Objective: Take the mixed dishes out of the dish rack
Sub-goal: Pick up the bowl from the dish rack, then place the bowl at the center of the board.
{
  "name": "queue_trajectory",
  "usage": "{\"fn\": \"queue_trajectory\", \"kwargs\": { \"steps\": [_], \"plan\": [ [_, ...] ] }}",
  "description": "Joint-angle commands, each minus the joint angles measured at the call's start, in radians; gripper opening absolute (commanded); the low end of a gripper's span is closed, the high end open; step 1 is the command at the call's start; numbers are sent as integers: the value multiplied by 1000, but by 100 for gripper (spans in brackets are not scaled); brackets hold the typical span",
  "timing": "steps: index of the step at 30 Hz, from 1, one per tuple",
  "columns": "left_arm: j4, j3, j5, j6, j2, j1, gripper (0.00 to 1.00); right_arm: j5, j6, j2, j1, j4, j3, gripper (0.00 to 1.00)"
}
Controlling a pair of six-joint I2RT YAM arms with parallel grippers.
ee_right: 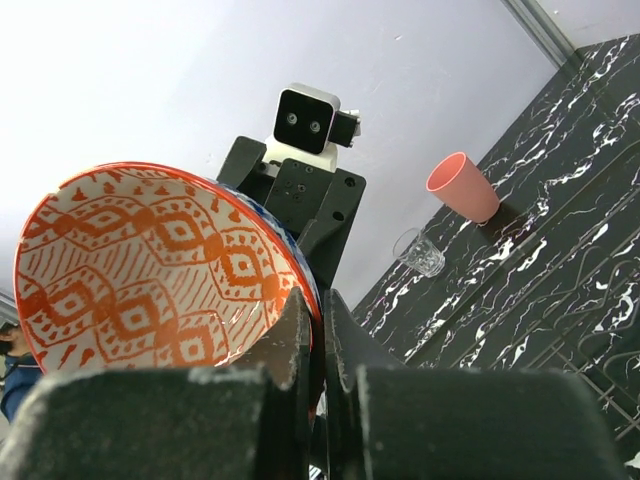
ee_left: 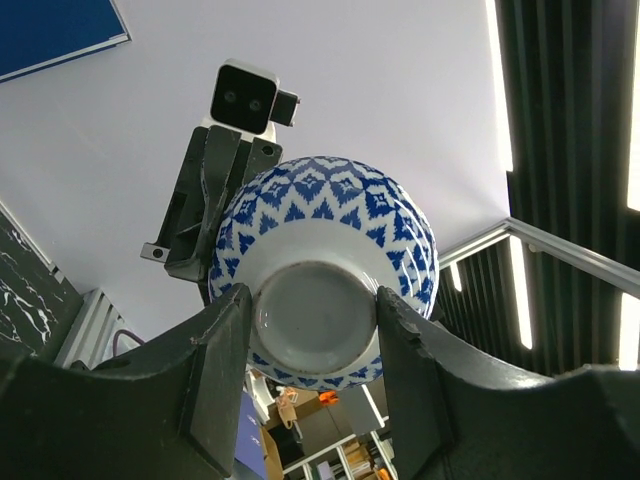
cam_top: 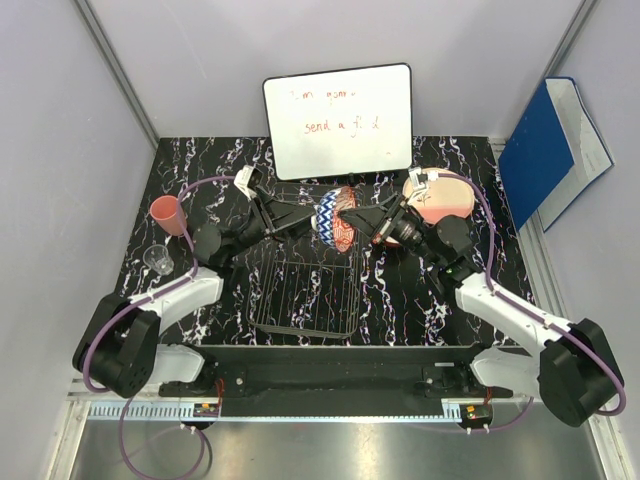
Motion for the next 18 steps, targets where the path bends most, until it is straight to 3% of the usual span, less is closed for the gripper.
{"fn": "queue_trajectory", "kwargs": {
  "steps": [1,3,4,7,12,15,16,18],
  "plan": [
    [340,22,11,24,20,-11,0,-19,-7,-36,5,-3,45,0],
    [340,27,16,24,27,-10,7,-4,-32,-74,5,-61,47,0],
    [337,37,16,23,34,-2,43,15,-40,-89,5,-86,47,0],
    [299,59,46,24,39,27,99,74,-95,-171,4,-231,64,0],
    [188,36,51,84,-4,108,99,229,-216,-310,5,-589,180,0],
    [70,13,31,154,-70,166,99,485,-280,-317,5,-916,323,0],
    [-50,8,13,189,-94,186,99,647,-294,-301,5,-1081,407,0],
    [-265,20,-24,348,-197,194,99,790,-325,-221,4,-1225,488,0]
  ]
}}
